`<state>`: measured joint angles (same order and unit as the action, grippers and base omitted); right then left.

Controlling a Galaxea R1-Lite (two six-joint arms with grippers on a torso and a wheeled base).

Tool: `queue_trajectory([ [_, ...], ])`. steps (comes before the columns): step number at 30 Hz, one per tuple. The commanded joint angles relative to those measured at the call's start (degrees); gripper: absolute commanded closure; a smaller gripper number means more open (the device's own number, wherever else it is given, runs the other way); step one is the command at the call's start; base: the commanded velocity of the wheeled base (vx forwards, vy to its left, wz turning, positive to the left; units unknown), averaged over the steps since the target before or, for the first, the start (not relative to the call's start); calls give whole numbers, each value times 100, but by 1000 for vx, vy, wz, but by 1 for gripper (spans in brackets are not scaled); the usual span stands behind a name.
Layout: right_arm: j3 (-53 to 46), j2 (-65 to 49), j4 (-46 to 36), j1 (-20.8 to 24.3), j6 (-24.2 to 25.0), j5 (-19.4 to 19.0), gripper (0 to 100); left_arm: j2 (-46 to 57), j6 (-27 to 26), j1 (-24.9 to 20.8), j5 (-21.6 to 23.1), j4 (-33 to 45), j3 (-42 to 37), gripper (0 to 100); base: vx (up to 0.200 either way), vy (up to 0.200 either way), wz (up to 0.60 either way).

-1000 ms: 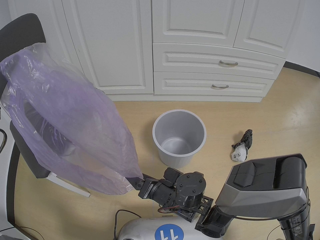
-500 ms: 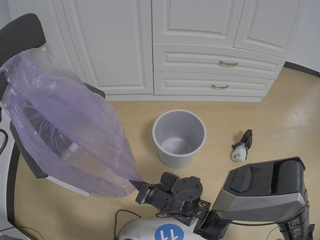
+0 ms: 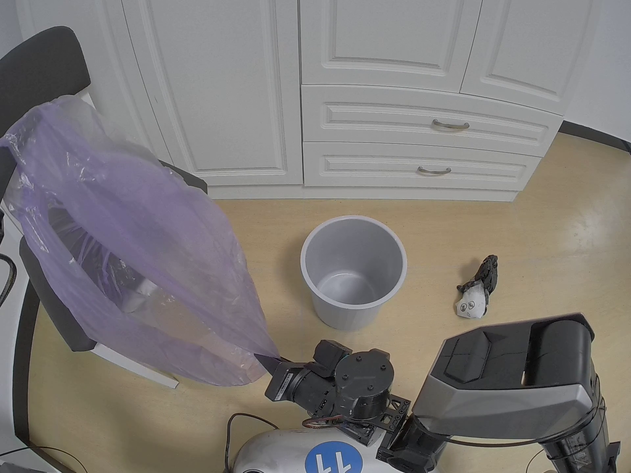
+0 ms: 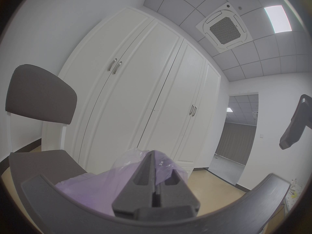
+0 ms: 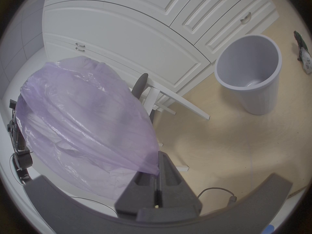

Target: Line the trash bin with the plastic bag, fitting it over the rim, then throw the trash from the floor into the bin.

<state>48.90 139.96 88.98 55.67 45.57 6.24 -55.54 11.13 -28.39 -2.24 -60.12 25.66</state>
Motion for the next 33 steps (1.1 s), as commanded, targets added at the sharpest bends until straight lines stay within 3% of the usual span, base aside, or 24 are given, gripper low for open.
queue_trajectory([
  [1,6,40,102,31,-4,0,100,-9,3,0,-4,-8,0,100,0,0,0],
  [3,15,40,102,40,-4,0,100,-9,3,-8,-4,-8,0,100,0,0,0],
  [4,15,40,102,40,-4,9,0,-9,3,-8,-4,-8,0,100,0,0,0],
  [9,138,66,102,58,-4,88,0,-9,12,-8,-4,-8,0,100,0,0,0],
  [11,384,154,102,49,-13,387,0,-9,12,-8,-4,1,0,100,0,0,0],
  [18,542,251,102,128,-13,510,0,-9,12,-8,-4,-8,0,100,0,0,0],
  [20,612,313,102,207,-39,694,0,-9,12,-8,-4,-8,0,100,0,0,0],
  [23,709,409,102,312,-197,852,0,-9,12,-8,-4,-8,0,100,0,0,0],
  [28,1034,691,102,638,-971,1599,0,-9,3,-8,-4,-8,0,100,0,0,0],
  [33,1069,770,102,910,-1366,2013,0,-1,3,-8,-4,-8,9,100,0,0,0],
])
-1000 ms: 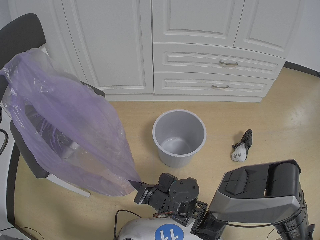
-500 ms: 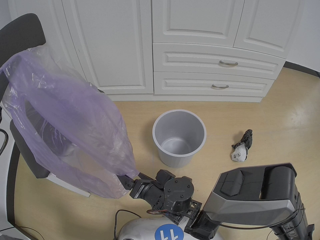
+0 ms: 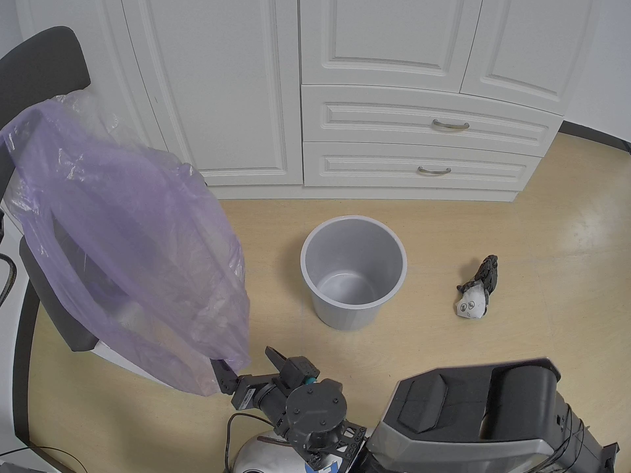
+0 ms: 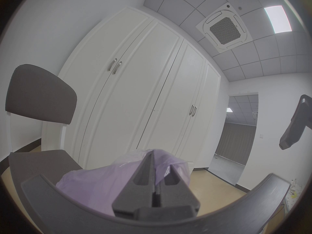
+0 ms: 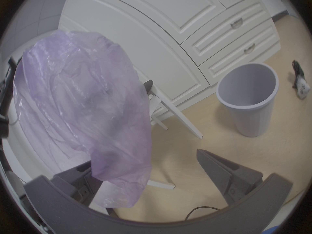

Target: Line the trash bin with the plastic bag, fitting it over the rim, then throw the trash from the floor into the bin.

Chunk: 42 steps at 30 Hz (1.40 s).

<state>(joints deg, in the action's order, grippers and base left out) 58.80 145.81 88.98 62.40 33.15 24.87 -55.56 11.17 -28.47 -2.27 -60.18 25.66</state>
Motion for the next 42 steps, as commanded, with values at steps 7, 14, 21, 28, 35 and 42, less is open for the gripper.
queue_trajectory([
  [7,-26,387,102,325,-704,282,0,-16,0,25,-2,-116,71,100,0,0,0],
  [14,-843,141,102,536,-643,-131,0,-183,8,175,-46,-160,158,100,0,0,0],
  [21,-158,132,102,395,-555,220,0,-174,26,166,-46,-160,141,100,0,0,0],
  [28,211,149,102,369,-616,537,0,-174,35,157,-46,-160,141,100,0,0,0],
  [35,888,474,102,316,-1117,1205,0,-183,70,157,-46,-160,141,100,0,0,0],
  [42,1354,729,102,202,-1153,1284,0,-192,105,148,-46,-169,150,100,0,0,0],
])
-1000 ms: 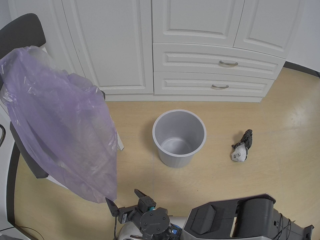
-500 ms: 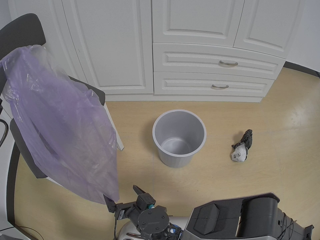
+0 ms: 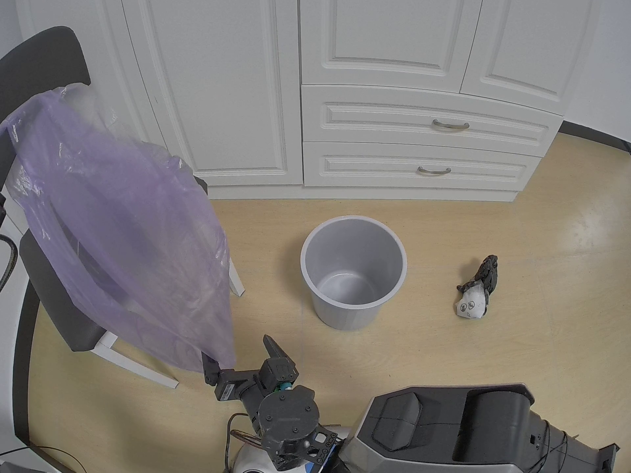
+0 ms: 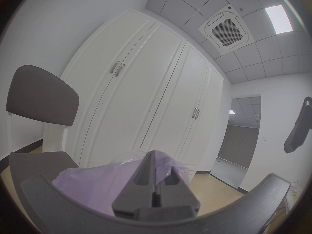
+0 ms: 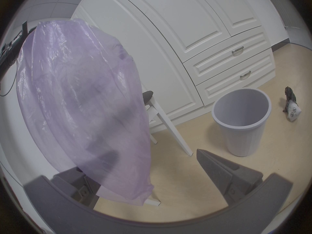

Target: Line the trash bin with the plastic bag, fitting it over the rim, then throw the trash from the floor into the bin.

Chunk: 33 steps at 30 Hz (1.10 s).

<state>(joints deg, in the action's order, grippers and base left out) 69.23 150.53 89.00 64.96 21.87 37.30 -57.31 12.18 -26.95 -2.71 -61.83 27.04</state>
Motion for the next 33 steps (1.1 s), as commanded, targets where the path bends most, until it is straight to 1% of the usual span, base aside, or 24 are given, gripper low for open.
queue_trajectory([
  [1,363,284,100,-54,-34,67,0,-17,4,-3,-2,-4,12,100,0,0,0],
  [5,513,381,100,-45,-174,242,0,-26,13,-3,-2,-48,21,100,0,0,0],
  [6,627,451,100,-45,-306,304,0,-35,13,-3,-2,-92,12,100,0,0,0],
  [8,767,504,100,-63,-420,339,0,-44,13,-3,-2,-127,12,100,0,0,0],
  [14,1013,512,100,-186,-491,409,0,-44,13,-3,-2,-127,12,100,0,0,0],
  [15,1093,495,100,-247,-543,409,100,-44,13,-3,-2,-127,3,100,0,0,0],
  [21,996,345,100,-335,-552,392,100,-44,13,-12,-2,-119,3,100,0,0,0],
  [24,741,240,100,-406,-535,313,100,-44,13,-12,-2,-127,3,100,0,0,0],
  [26,389,-50,100,-511,-517,163,100,-44,13,-12,-2,-119,-6,100,0,0,0],
  [27,12,-402,100,-696,-535,-171,100,-52,21,-12,-2,-119,-41,100,0,0,0],
  [28,-32,-437,100,-713,-535,-206,100,-52,21,-12,-2,-119,-41,100,0,0,0],
  [29,-542,-990,100,-1038,-561,-698,100,-44,21,-12,7,-92,-146,100,0,0,0],
  [33,-1570,-2388,91,-1891,-587,-1753,100,-202,-14,-12,60,-40,-436,100,0,0,0],
])
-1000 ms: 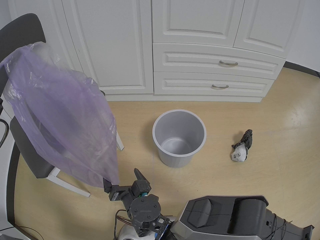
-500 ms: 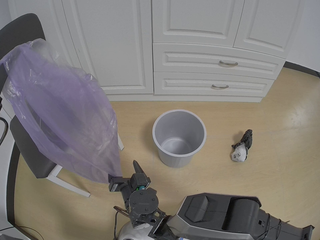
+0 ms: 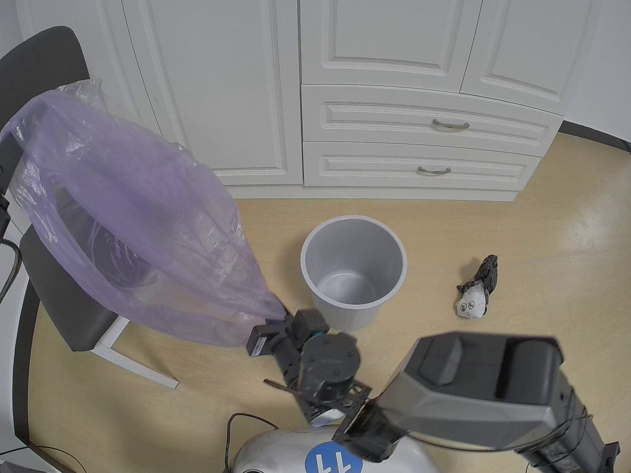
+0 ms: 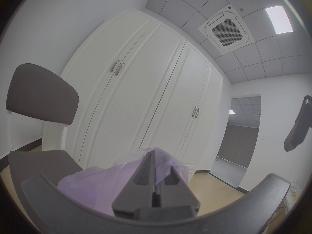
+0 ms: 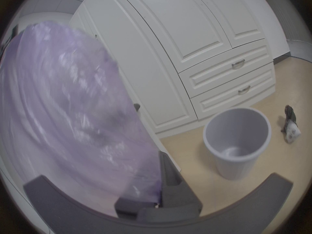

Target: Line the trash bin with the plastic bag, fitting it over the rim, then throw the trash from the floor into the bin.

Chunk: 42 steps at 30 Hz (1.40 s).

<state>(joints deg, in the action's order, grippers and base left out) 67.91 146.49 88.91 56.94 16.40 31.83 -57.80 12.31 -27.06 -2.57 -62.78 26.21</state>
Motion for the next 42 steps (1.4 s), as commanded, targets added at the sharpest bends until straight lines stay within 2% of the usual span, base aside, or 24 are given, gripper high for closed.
queue_trajectory([
  [1,-1623,-2301,-163,-1291,-58,-1416,100,-250,-45,-10,55,73,-459,100,0,0,0],
  [6,-2239,-3689,-1851,-1994,-58,-2172,100,-900,-80,-18,407,231,-1118,100,0,0,0],
  [9,-2309,-4129,-2554,-2390,-66,-2462,100,-1559,-106,-27,547,222,-1311,100,0,0,0],
  [11,-2335,-4287,-2756,-2592,-102,-2533,100,-1849,-71,-36,547,205,-1311,100,0,0,0],
  [13,-2327,-4507,-3090,-3058,-286,-2779,100,-2421,-36,-45,538,135,-1267,100,0,0,0],
  [14,-2327,-4516,-3099,-3084,-295,-2796,100,-2447,-36,-45,538,126,-1259,100,0,0,0],
  [15,-2283,-4630,-3318,-3418,-462,-3007,100,-2755,52,-45,538,3,-1224,100,0,0,0],
  [18,-2274,-4700,-3556,-3655,-567,-3165,100,-3168,175,-45,547,-261,-1057,100,0,0,0],
  [29,-2537,-4797,-3608,-3866,-1165,-3104,100,-4767,166,8,600,-1017,235,100,0,0,0],
  [32,-2722,-4850,-3608,-3989,-1561,-3077,100,-5180,149,-36,582,-1078,859,100,0,0,0],
  [35,-2889,-4911,-3617,-4077,-1930,-2937,100,-5330,113,-45,574,-1078,1044,100,0,0,0],
  [37,-3038,-4981,-3617,-4165,-2431,-2620,100,-5400,96,-1,556,-1078,1123,100,0,0,0],
  [42,-3214,-4999,-3608,-4191,-2817,-2295,100,-5339,87,149,521,-1078,1150,100,0,0,0],
])
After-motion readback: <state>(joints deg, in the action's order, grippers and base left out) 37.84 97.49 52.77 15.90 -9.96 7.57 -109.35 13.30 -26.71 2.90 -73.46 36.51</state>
